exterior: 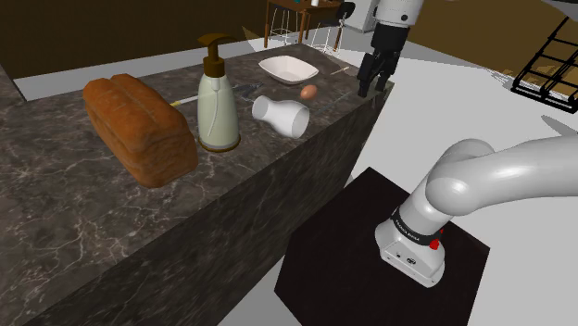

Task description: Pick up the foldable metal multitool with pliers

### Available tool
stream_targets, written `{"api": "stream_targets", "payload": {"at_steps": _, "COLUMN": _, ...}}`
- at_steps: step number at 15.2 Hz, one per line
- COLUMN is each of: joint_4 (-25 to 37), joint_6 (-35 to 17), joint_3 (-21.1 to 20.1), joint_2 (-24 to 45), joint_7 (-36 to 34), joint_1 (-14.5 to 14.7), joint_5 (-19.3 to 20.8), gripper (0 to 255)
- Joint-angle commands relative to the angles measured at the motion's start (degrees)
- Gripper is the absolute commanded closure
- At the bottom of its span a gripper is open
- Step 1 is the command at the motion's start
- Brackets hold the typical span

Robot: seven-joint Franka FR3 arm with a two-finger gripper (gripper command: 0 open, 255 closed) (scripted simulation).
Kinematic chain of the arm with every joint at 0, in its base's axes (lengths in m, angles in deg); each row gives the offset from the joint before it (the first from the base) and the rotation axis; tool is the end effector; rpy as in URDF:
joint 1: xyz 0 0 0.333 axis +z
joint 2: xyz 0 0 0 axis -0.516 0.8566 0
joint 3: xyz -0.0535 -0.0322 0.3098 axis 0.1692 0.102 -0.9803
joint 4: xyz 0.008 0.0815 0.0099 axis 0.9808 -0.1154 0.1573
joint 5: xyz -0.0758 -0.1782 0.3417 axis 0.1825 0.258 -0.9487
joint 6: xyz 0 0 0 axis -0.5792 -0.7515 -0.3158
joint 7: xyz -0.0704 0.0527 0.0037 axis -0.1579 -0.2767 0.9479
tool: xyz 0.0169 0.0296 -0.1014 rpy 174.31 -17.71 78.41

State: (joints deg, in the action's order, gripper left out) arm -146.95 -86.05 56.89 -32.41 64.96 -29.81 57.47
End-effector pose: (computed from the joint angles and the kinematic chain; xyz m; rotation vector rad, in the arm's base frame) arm 0.3054 -0.0194 0.5574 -3.0779 0.0502 0.1667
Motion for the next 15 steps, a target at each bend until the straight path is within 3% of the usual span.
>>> {"api": "stream_targets", "payload": {"at_steps": 1, "joint_4": 0.0, "joint_6": 0.0, "joint_3": 0.0, "joint_2": 0.0, "joint_7": 0.0, "joint_1": 0.0, "joint_5": 0.0, "gripper": 0}}
{"api": "stream_targets", "payload": {"at_steps": 8, "joint_4": 6.7, "joint_6": -8.4, "joint_3": -2.7, "joint_2": 14.9, "joint_7": -2.1, "joint_1": 2.0, "joint_5": -1.5, "gripper": 0}}
{"api": "stream_targets", "payload": {"at_steps": 15, "joint_4": 16.9, "joint_6": -13.6, "joint_3": -5.1, "joint_2": 30.2, "joint_7": -4.2, "joint_1": 3.5, "joint_5": -1.7, "gripper": 0}}
